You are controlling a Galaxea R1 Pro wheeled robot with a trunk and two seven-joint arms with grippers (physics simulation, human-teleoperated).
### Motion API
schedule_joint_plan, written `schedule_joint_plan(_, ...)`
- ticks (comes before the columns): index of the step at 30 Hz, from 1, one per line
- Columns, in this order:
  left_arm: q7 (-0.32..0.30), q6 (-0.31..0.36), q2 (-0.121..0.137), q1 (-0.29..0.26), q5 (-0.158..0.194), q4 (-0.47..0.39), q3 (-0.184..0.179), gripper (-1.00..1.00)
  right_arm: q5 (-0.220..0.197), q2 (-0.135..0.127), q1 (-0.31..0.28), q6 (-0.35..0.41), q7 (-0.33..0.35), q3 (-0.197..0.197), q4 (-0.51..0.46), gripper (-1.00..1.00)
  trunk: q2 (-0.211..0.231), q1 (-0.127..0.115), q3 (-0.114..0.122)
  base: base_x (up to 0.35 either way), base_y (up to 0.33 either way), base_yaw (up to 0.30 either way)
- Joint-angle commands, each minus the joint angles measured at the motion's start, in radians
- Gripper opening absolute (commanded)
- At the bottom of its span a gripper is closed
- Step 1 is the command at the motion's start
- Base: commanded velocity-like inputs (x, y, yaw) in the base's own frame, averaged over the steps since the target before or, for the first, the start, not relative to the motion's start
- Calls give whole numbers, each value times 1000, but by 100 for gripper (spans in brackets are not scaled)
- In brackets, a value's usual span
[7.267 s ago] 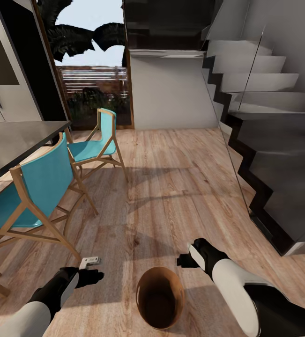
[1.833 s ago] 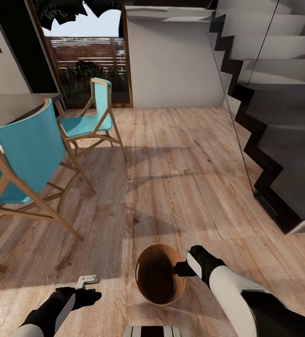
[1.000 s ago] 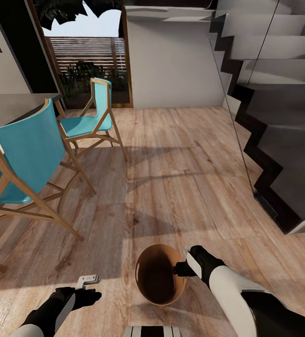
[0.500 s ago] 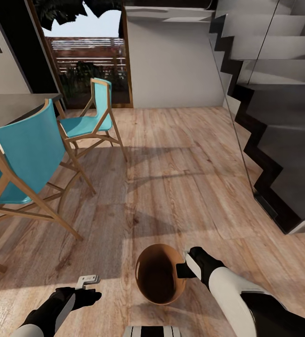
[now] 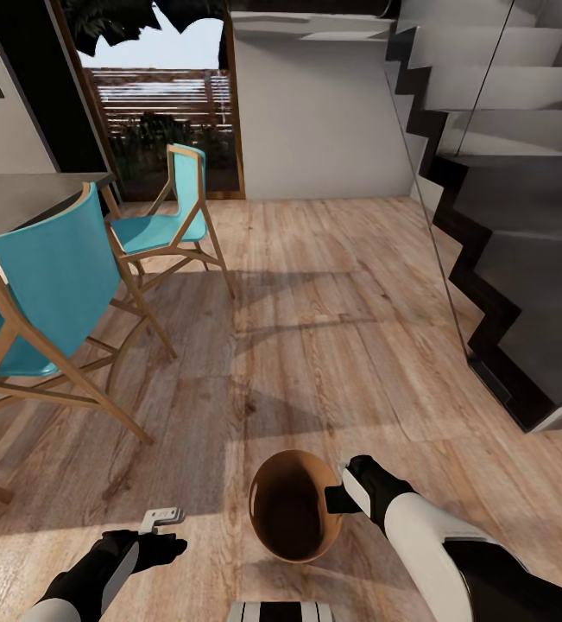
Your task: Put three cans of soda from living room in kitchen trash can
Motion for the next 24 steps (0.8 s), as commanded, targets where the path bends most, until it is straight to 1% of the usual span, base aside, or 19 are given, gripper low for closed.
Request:
schedule_joint_plan(1, 0, 0, 0, 0, 0, 0, 0, 100, -8, 0, 2, -3, 11, -3, -2, -100, 0, 1, 0, 0, 0, 0)
schedule_joint_plan(18, 0, -12, 0, 0, -1, 1, -2, 100, -7, -8, 2, -4, 19, -4, -18, -100, 0, 1, 0, 0, 0, 0)
schedule_joint_plan(24, -1, -12, 0, 0, -1, 2, -4, 100, -7, -8, 2, -3, 19, -4, -18, -100, 2, -2, 23, 0, 0, 0)
